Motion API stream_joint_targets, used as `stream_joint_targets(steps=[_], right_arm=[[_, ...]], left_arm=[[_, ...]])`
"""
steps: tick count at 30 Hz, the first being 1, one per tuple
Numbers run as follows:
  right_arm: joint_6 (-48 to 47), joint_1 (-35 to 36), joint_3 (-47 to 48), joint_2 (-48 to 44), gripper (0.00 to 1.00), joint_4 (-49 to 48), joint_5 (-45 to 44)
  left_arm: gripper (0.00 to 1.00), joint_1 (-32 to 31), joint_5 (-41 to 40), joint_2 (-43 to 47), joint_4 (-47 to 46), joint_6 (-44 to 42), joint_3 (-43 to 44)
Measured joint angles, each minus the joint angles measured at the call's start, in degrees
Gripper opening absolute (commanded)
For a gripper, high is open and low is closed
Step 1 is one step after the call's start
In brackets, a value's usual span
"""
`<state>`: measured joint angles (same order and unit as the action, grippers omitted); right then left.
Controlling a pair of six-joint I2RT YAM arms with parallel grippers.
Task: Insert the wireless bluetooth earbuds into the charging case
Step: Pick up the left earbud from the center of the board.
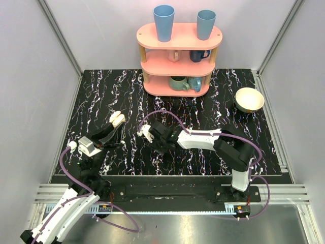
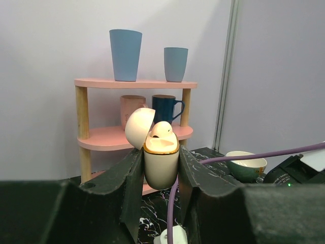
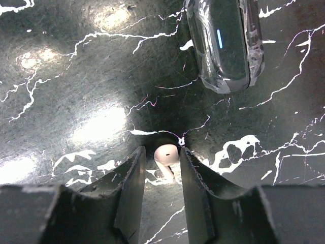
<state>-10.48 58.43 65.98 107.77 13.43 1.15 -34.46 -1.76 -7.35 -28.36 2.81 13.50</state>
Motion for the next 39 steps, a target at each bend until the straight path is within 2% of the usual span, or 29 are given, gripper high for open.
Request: stream_joint_targets(steps=[12, 18, 24, 32, 39], right_arm=[[0.28, 0.0, 1.11, 0.76, 0.28, 0.9, 0.7], [1.51, -0.11, 1.29, 0.83, 0.18, 1.03, 0.31], [6.62, -0.57, 0.5, -0.59, 0.19, 0.96, -2.38], [17.11, -0.81, -2.47, -16.22, 0.19, -2.71, -5.51], [29.53, -0.85, -6.01, -31.61, 0.17, -12.63, -9.49]], left_arm=[[0.0, 0.0, -0.02, 0.0, 0.0, 0.0, 0.0], [0.0, 0.0, -0.02, 0.0, 0.0, 0.0, 0.0], [0.0, 0.0, -0.02, 0.0, 0.0, 0.0, 0.0], [0.0, 0.0, 0.02, -0.28, -0.07, 0.0, 0.0], [0.0, 0.0, 1.11, -3.37, -1.25, 0.02, 0.0]])
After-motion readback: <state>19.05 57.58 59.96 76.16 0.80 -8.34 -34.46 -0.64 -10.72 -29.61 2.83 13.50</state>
